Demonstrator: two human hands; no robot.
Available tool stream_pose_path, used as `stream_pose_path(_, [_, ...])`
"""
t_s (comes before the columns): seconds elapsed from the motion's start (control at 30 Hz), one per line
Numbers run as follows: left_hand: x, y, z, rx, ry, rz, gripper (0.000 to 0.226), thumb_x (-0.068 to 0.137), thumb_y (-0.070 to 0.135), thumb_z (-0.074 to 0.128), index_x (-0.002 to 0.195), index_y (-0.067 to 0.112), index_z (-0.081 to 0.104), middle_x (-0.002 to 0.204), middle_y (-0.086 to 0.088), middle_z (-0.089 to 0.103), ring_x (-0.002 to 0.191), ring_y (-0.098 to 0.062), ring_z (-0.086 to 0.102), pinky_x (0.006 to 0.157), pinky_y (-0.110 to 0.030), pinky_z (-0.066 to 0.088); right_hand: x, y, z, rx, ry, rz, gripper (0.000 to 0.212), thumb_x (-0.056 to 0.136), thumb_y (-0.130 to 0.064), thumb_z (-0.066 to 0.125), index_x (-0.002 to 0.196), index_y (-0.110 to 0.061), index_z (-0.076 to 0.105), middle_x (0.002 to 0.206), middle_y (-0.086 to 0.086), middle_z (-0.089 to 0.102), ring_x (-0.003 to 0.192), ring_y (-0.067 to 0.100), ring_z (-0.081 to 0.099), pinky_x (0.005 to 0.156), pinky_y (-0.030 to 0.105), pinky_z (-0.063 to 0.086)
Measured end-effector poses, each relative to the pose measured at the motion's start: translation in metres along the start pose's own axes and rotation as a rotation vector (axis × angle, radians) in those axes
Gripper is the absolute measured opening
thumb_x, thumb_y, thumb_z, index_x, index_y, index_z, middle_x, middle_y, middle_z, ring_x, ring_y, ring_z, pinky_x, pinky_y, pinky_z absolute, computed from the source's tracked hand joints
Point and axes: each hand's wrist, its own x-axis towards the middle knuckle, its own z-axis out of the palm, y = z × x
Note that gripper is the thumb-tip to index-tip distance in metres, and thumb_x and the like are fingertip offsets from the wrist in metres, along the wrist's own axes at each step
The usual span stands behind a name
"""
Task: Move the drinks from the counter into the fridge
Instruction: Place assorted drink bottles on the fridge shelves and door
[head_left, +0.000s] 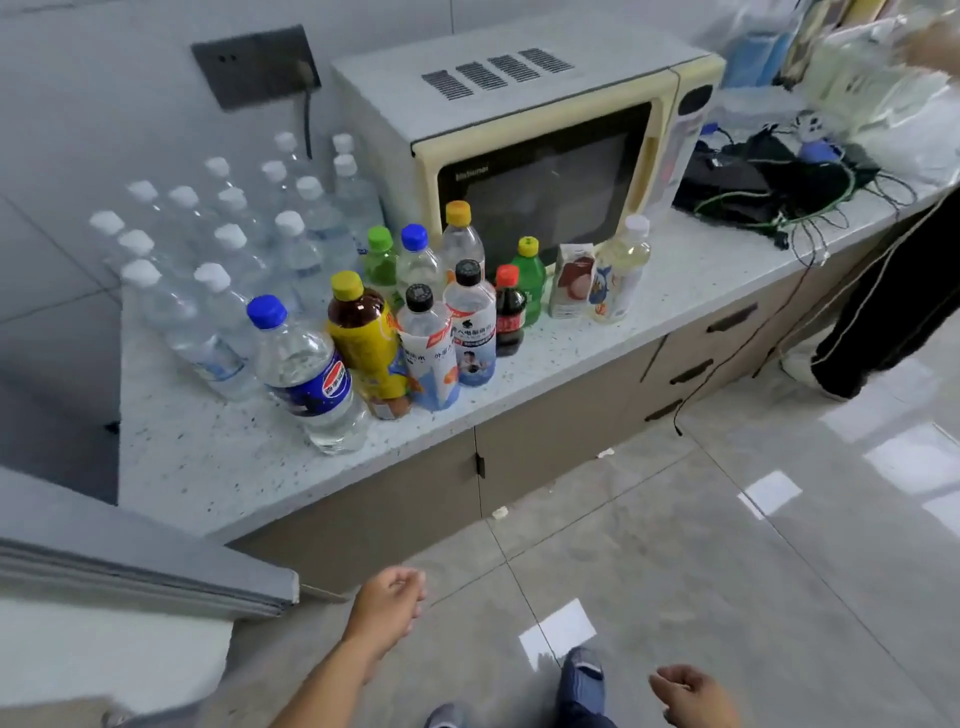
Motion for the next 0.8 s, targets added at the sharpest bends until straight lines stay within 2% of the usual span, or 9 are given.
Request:
stream_pose_path(0.13, [-0.008, 0.018, 0.021, -0.045, 0.153, 0.05, 0.008, 0.094, 0.026, 0.063, 0.093, 0.02, 0.069, 0.081, -0.001, 0.076, 0.065, -0.017, 0.064, 0.061, -0.032, 0.049, 0.051, -0.072, -0.009, -0.096, -0.106, -0.154, 0.013, 0.075, -0.009, 0.083, 0.076, -0.005, 0.071, 0.061, 0.008, 0.068, 0.063, 0.024, 0.062, 0.075, 0.038, 0.054])
stream_pose_path(0.23, [-0.016, 0.055, 0.034, 0.023, 0.223, 0.093, 0.01, 0.092, 0.032, 0.066, 0.102, 0.032, 0.064, 0.094, 0.004, 0.074, 0.086, -0.014, 0.069, 0.077, -0.035, 0.056, 0.062, -0.142, 0.002, -0.182, -0.214, -0.358, 0.013, 0.083, -0.02, 0.076, 0.092, -0.015, 0.068, 0.073, 0.0, 0.071, 0.067, 0.018, 0.064, 0.065, 0.025, 0.049])
stream_pose_path(0.33, [-0.025, 0.106, 0.04, -0.008, 0.299, 0.193, 0.026, 0.091, 0.035, 0.065, 0.116, 0.037, 0.056, 0.101, 0.011, 0.068, 0.091, -0.007, 0.066, 0.075, -0.029, 0.055, 0.045, -0.226, 0.023, -0.147, -0.344, -0.562, 0.017, 0.089, -0.024, 0.071, 0.105, -0.02, 0.065, 0.089, 0.001, 0.068, 0.079, 0.013, 0.064, 0.064, 0.021, 0.046])
stream_pose_path(0.4, [-0.028, 0.136, 0.043, -0.084, 0.331, 0.243, 0.033, 0.091, 0.033, 0.066, 0.122, 0.036, 0.054, 0.105, 0.009, 0.068, 0.095, -0.012, 0.067, 0.083, -0.038, 0.058, 0.028, -0.276, 0.037, -0.119, -0.378, -0.686, 0.022, 0.09, -0.028, 0.071, 0.109, -0.023, 0.063, 0.095, 0.001, 0.065, 0.083, 0.012, 0.062, 0.067, 0.02, 0.046])
stream_pose_path(0.47, [-0.03, 0.158, 0.043, -0.137, 0.361, 0.274, 0.035, 0.091, 0.033, 0.067, 0.122, 0.038, 0.053, 0.109, 0.008, 0.065, 0.099, -0.011, 0.065, 0.084, -0.038, 0.059, 0.011, -0.318, 0.049, -0.079, -0.392, -0.79, 0.026, 0.089, -0.03, 0.071, 0.113, -0.024, 0.063, 0.098, -0.002, 0.064, 0.081, 0.009, 0.062, 0.064, 0.017, 0.045])
stream_pose_path(0.53, [-0.032, 0.178, 0.037, -0.164, 0.43, 0.34, 0.034, 0.091, 0.029, 0.068, 0.12, 0.041, 0.053, 0.111, 0.009, 0.064, 0.095, -0.003, 0.064, 0.075, -0.024, 0.056, -0.005, -0.351, 0.058, -0.056, -0.378, -0.899, 0.029, 0.087, -0.033, 0.071, 0.115, -0.029, 0.061, 0.101, -0.01, 0.062, 0.08, 0.004, 0.062, 0.059, 0.013, 0.045])
stream_pose_path(0.63, [-0.033, 0.212, 0.021, -0.097, 0.561, 0.494, 0.04, 0.09, 0.025, 0.07, 0.124, 0.037, 0.053, 0.11, 0.015, 0.062, 0.089, 0.01, 0.061, 0.065, -0.008, 0.05, -0.026, -0.386, 0.067, 0.02, -0.342, -1.137, 0.032, 0.084, -0.03, 0.074, 0.113, -0.031, 0.06, 0.105, -0.013, 0.063, 0.088, 0.008, 0.062, 0.071, 0.019, 0.051])
stream_pose_path(0.7, [-0.037, 0.235, 0.013, 0.007, 0.634, 0.641, 0.05, 0.087, 0.026, 0.074, 0.132, 0.031, 0.053, 0.114, 0.015, 0.058, 0.094, 0.006, 0.06, 0.069, -0.009, 0.051, -0.036, -0.406, 0.07, 0.025, -0.3, -1.283, 0.04, 0.082, -0.027, 0.077, 0.119, -0.025, 0.061, 0.109, -0.009, 0.061, 0.097, 0.013, 0.06, 0.082, 0.027, 0.053])
stream_pose_path(0.8, [-0.037, 0.267, 0.002, 0.229, 0.707, 0.869, 0.065, 0.084, 0.024, 0.077, 0.141, 0.021, 0.048, 0.132, 0.004, 0.051, 0.096, -0.007, 0.061, 0.075, -0.024, 0.057, -0.043, -0.434, 0.073, -0.019, -0.279, -1.418, 0.064, 0.076, -0.025, 0.083, 0.132, -0.022, 0.053, 0.118, -0.011, 0.051, 0.112, 0.012, 0.053, 0.093, 0.024, 0.046])
